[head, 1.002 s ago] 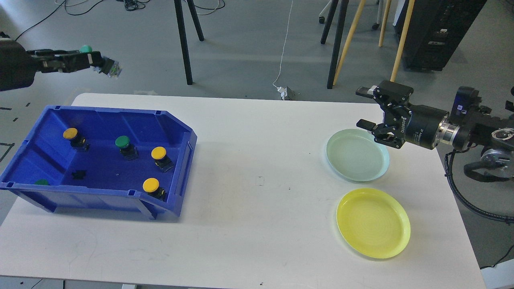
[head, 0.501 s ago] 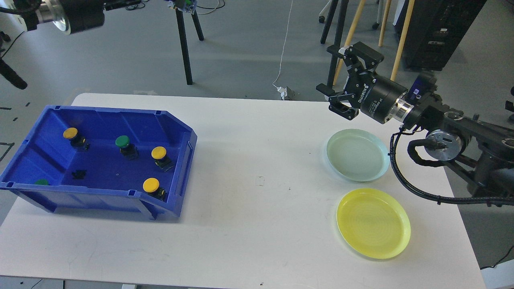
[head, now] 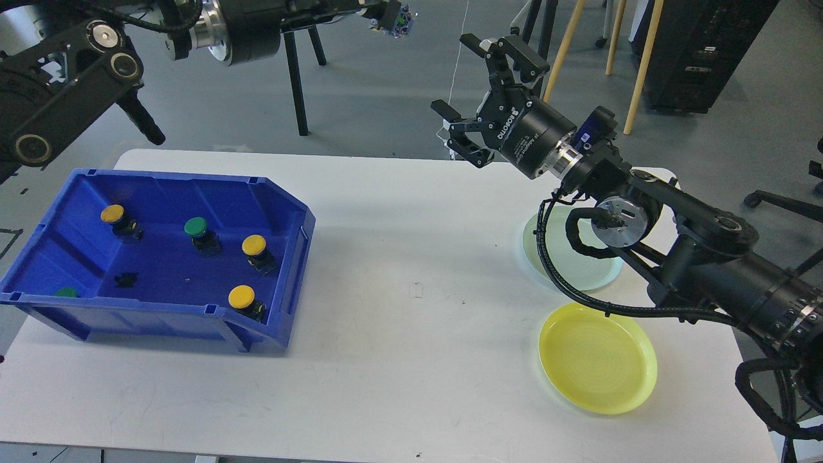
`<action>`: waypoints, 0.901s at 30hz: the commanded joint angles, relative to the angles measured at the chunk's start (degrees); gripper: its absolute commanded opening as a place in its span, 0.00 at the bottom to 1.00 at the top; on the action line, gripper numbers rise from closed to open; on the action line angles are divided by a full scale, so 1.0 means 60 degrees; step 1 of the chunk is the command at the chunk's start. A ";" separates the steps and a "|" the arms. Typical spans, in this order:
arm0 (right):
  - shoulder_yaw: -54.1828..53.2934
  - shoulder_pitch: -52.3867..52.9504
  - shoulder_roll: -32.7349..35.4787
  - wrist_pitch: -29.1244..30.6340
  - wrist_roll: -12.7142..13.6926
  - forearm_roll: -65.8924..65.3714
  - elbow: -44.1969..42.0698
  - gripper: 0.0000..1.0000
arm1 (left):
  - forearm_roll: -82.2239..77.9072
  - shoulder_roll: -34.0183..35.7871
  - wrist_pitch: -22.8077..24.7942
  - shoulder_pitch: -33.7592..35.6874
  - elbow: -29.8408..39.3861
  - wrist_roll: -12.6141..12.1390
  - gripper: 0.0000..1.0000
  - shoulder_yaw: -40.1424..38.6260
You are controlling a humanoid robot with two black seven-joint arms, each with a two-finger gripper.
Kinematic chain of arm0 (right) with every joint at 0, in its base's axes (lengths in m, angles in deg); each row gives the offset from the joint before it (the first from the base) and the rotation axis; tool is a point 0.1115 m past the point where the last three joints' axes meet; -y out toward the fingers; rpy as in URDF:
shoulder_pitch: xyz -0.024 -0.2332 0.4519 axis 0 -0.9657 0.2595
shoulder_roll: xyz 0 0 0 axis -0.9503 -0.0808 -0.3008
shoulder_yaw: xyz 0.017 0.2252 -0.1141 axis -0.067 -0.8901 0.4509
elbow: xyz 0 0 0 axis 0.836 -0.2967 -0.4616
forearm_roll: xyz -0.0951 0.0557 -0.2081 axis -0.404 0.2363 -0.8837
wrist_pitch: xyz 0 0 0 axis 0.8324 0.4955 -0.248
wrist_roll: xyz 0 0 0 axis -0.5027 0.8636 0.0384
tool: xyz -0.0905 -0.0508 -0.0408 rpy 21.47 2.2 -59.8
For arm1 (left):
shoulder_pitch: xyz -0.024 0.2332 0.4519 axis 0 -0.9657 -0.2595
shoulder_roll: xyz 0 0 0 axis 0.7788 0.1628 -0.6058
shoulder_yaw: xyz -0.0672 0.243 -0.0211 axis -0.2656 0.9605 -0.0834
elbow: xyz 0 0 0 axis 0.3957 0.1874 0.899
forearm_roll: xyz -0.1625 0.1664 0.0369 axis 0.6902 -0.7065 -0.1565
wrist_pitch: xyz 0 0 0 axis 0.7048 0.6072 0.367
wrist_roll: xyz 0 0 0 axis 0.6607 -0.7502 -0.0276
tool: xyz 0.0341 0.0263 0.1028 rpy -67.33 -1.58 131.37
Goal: Pass button and place on color plate
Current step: 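Lift the green button and bring it toward the right gripper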
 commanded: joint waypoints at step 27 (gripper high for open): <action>-0.0808 -0.0226 -0.1128 -0.0612 -0.0394 -0.0117 -0.0392 0.66 | -0.0130 -0.0912 0.0000 -0.0118 0.0000 -0.0141 0.24 0.0162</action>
